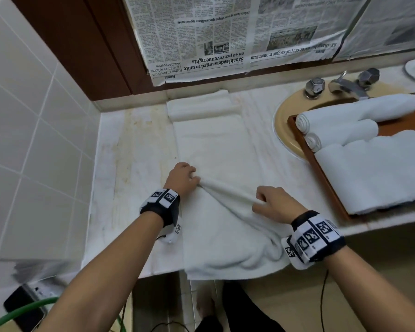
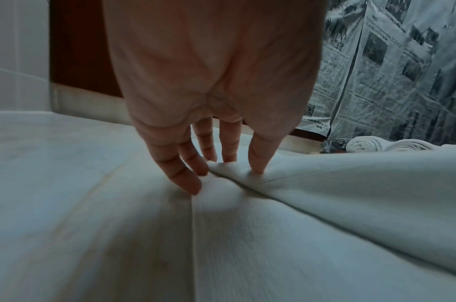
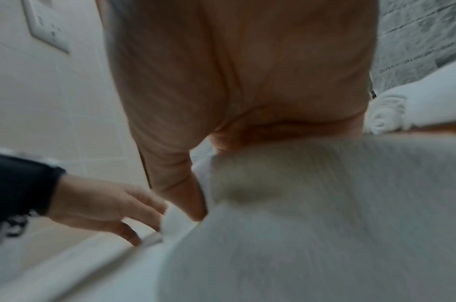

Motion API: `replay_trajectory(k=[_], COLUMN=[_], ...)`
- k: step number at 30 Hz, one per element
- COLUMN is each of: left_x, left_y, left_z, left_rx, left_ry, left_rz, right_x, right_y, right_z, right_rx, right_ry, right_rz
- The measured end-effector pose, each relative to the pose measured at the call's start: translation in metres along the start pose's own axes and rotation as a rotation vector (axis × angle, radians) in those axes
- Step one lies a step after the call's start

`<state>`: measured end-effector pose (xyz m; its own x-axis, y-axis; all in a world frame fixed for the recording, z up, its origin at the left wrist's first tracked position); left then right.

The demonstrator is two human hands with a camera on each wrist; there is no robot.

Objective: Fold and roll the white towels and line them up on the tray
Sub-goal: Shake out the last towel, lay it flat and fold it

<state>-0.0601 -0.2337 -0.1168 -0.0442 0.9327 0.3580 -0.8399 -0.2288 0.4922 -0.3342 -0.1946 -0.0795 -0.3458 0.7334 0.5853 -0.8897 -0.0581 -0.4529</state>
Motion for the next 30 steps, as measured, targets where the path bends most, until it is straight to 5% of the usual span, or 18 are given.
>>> replay_trajectory(k=[7,10,13,16,21,25,30], left_x=[0.025,0.033,0.039,0.045,0.048,0.048,0.055], left_y=[-0.006,-0.009,-0.014,-0.014,-0.018,-0.020,-0.022], left_z=[-0.010,-0.013,-0.013,-0.016,-0.020,-0.020,-0.022], left_rx=[0.102,0.127,0.150,0.099,0.073,0.084,0.132], left_ry=[-0.023,-0.044,-0.010,0.012,0.023,0.016,0.007], left_rz=[-0.044,-0.048,-0.043,-0.054,-0.041,-0.024,-0.049], right_x=[0.064,0.066,0.062,0.057,0.048,0.058,0.076], right_y=[-0.084,-0.097,-0.090,-0.085,-0.076,-0.086,-0.119], right_z=[-0.059,-0.105,-0.130,-0.143,-0.143,-0.137,-0.160], right_rx=[0.011,-0.074,-0.100,0.123,0.014,-0.047,0.178], right_ry=[0.122,0.008,0.063,0.137,0.112,0.099,0.061], right_rz=[0.186,0.181,0.122,0.075,-0.023,0.048,0.205])
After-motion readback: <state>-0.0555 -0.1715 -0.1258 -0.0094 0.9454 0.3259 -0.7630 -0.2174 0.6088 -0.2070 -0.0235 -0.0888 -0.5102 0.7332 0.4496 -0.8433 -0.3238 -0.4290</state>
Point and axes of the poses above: each hand's wrist, its own x-axis away from the middle knuckle, its own z-axis out of the back of the hand, y = z × x, the point moved 7 cm from there along -x, towards the middle knuckle, and after that the axes turned 5 degrees about -y, right-handed, at the moved point
